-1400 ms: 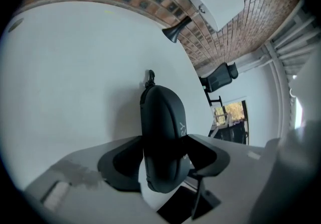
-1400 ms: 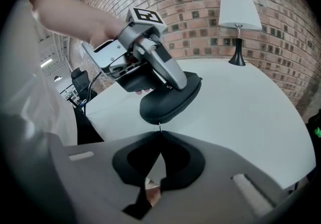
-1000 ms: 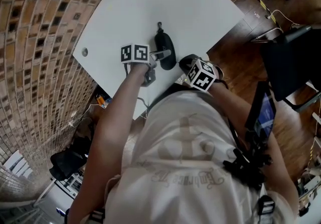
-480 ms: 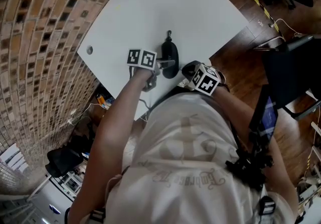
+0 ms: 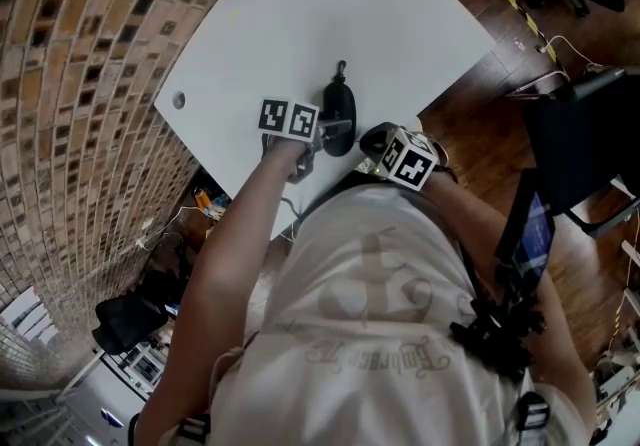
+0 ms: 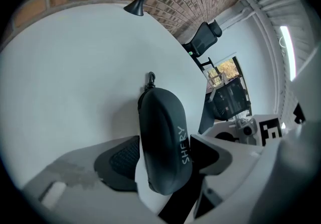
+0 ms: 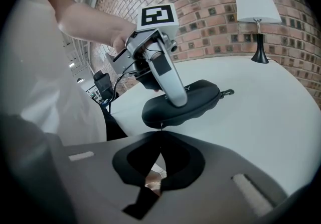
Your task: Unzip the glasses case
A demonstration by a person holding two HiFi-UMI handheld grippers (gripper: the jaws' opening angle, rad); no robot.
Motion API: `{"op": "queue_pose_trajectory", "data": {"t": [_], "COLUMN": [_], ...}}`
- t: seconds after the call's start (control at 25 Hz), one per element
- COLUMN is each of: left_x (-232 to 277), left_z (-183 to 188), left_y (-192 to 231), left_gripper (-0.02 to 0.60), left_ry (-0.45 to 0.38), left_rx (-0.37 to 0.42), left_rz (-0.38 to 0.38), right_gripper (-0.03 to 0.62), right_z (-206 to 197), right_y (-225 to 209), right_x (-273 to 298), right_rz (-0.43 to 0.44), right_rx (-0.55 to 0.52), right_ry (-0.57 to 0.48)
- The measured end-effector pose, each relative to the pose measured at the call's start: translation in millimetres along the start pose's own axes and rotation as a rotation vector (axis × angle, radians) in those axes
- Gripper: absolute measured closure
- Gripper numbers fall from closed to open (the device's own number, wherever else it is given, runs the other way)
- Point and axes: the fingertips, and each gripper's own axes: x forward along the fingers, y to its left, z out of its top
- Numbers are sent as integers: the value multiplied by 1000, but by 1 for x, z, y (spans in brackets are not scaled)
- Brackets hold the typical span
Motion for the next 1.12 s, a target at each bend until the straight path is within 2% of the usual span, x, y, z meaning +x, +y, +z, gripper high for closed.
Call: {"op": "queue_pose_trajectory", "data": {"t": [0.32, 0.52, 0.72, 1.12], "left_x": [1, 3, 2, 2], "left_z": [1, -4, -6, -7], "left_y": [2, -1, -4, -4], "left_gripper": [261, 265, 268, 268], "left_ry": [-9, 43, 55, 65], "left_rx": [2, 87, 114, 120], "left_rz": [77, 98, 98, 85], "right_gripper": [586, 586, 586, 586], "right_z": [3, 1, 2, 3], "right_y": [6, 9, 4, -5], "right_x": [3, 5, 2, -2], "right_rz": [22, 6, -45, -58], "right_rx": [-14, -41, -49, -50], "right_ry": [7, 24, 26, 14]}}
